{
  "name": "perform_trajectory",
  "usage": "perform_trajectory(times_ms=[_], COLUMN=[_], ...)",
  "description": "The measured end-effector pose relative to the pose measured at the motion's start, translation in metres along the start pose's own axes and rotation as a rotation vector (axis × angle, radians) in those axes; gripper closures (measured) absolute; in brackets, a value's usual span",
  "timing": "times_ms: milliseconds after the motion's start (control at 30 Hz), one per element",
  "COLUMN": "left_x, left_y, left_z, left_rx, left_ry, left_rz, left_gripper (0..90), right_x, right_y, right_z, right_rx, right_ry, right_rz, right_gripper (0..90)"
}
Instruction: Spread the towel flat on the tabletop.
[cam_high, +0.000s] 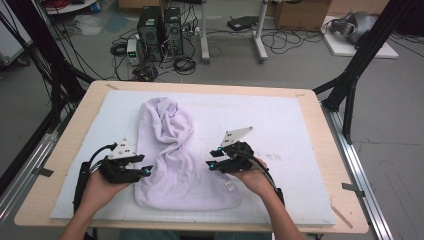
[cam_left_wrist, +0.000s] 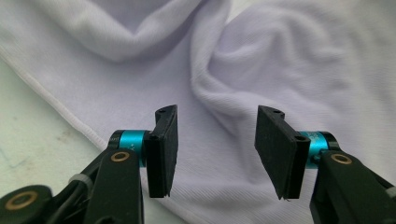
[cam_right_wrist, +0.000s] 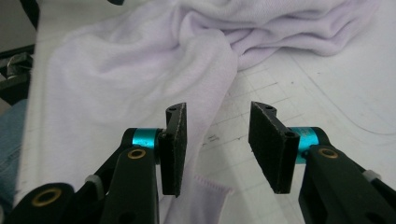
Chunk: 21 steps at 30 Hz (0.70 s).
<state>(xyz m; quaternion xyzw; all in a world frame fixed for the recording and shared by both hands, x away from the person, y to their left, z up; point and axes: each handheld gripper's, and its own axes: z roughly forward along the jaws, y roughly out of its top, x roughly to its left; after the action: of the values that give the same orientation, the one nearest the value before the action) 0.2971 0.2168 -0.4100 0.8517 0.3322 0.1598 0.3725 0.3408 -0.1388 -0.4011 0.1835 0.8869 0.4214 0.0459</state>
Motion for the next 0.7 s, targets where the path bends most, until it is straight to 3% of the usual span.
perform_trajectory(times_ms=[67,100,133,200,267,333,367,433,467,600,700], left_x=[0.007,0.007,0.008,0.008,0.007,0.006,0.007,0.005,0.004,-0.001,-0.006], left_y=[-0.002,-0.002,-0.003,-0.004,-0.006,-0.008,-0.008,-0.009,-0.009,-0.009,-0.009], left_z=[0.012,0.012,0.015,0.021,0.026,0.028,0.028,0.027,0.026,0.018,0.006], left_rx=[0.028,0.028,0.037,0.066,0.101,0.084,0.083,0.081,0.084,0.059,0.025], left_ry=[-0.006,-0.006,-0.008,-0.015,-0.027,-0.027,-0.03,-0.049,-0.048,-0.049,-0.052], left_rz=[-0.017,-0.017,-0.024,-0.016,-0.01,-0.012,-0.012,-0.005,0.014,0.018,0.021], left_gripper=[52.4,53.5,54.4,56.0,65.1,67.8,72.1,80.9,85.8,87.0,87.3], right_x=[-0.007,-0.007,-0.01,-0.009,-0.009,-0.007,-0.007,-0.004,-0.001,0.002,0.01], right_y=[-0.003,-0.003,-0.004,-0.004,-0.002,-0.002,-0.002,-0.003,-0.002,-0.002,-0.01], right_z=[0.018,0.018,0.028,0.031,0.039,0.047,0.051,0.055,0.053,0.044,0.021], right_rx=[0.042,0.042,0.047,0.044,0.043,0.066,0.077,0.085,0.091,0.091,0.06], right_ry=[0.009,0.009,0.044,0.049,0.062,0.077,0.089,0.151,0.158,0.155,0.143], right_rz=[0.007,0.007,0.029,0.037,0.043,0.043,0.036,0.033,0.001,-0.018,-0.023], right_gripper=[57.9,57.9,57.3,57.3,57.5,60.7,64.4,81.5,88.3,89.9,90.0])
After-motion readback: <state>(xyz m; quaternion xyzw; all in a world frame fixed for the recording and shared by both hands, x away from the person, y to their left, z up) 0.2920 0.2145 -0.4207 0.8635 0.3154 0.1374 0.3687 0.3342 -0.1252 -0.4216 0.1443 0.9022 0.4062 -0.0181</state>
